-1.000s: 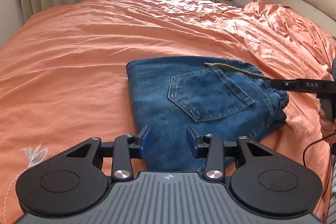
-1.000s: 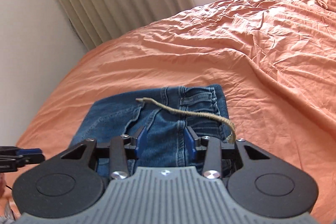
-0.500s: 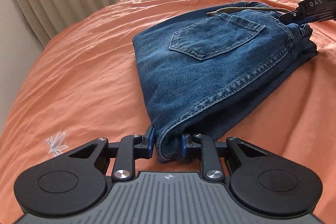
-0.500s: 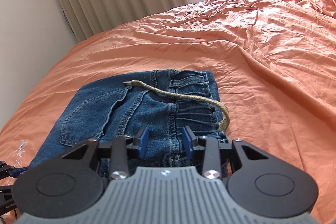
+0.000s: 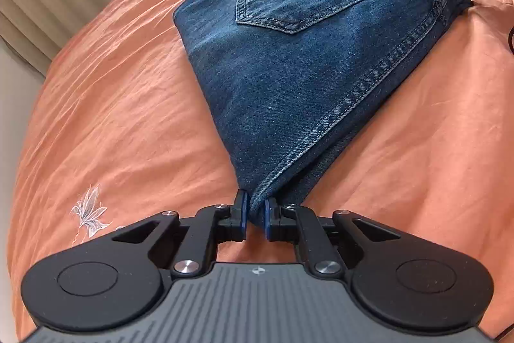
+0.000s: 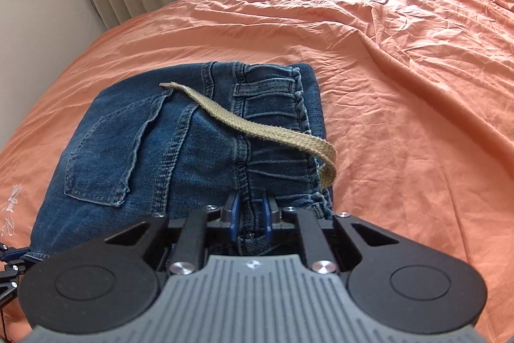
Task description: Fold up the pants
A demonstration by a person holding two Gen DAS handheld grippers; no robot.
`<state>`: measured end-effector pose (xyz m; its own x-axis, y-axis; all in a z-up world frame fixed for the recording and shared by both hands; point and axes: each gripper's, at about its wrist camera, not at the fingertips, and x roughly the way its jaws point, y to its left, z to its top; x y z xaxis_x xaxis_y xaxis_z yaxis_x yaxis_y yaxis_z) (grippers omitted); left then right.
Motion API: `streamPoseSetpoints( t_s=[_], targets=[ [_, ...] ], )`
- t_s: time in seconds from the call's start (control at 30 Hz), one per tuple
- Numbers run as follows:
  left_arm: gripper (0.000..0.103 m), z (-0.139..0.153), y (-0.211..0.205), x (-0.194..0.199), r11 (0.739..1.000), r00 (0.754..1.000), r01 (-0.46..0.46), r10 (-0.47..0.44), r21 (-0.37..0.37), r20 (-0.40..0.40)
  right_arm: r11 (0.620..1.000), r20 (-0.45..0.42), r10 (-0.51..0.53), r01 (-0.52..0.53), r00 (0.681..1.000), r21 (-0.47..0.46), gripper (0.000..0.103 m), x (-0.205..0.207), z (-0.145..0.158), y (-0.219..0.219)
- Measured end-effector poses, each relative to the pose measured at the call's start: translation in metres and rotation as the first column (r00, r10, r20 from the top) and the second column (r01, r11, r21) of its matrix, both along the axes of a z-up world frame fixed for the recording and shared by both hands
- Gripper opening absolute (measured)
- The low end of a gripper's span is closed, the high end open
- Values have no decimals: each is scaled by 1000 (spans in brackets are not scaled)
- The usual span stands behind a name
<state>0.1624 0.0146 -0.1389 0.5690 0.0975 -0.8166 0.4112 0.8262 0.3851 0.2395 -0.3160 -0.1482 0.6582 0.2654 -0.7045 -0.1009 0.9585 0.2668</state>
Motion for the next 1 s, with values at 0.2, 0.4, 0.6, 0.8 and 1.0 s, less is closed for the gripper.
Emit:
streamPoseSetpoints(
  t_s=[0.2, 0.4, 0.6, 0.8, 1.0],
  targets=[
    [18, 10, 2, 2, 991, 990, -128, 125, -43, -61, 1000, 5, 0, 0, 1000, 0, 8, -1, 0, -1],
    [19, 16, 9, -22, 987, 986, -155, 152, -36, -72, 997, 64, 37, -32, 997, -69, 14, -21, 12, 7],
    [28, 47, 28, -33, 954, 979, -204, 206, -219, -14, 995, 171, 65, -52, 983, -82, 36, -52, 36, 5],
    [38, 83, 38, -13, 865, 957, -200, 272, -459, 96, 997, 209, 39, -25, 977, -66, 36, -62, 49, 2],
    [38, 85, 39, 50, 761, 938, -211, 334, -613, 91, 982, 203, 12, 26, 979, -186, 36, -40, 63, 11]
  ],
)
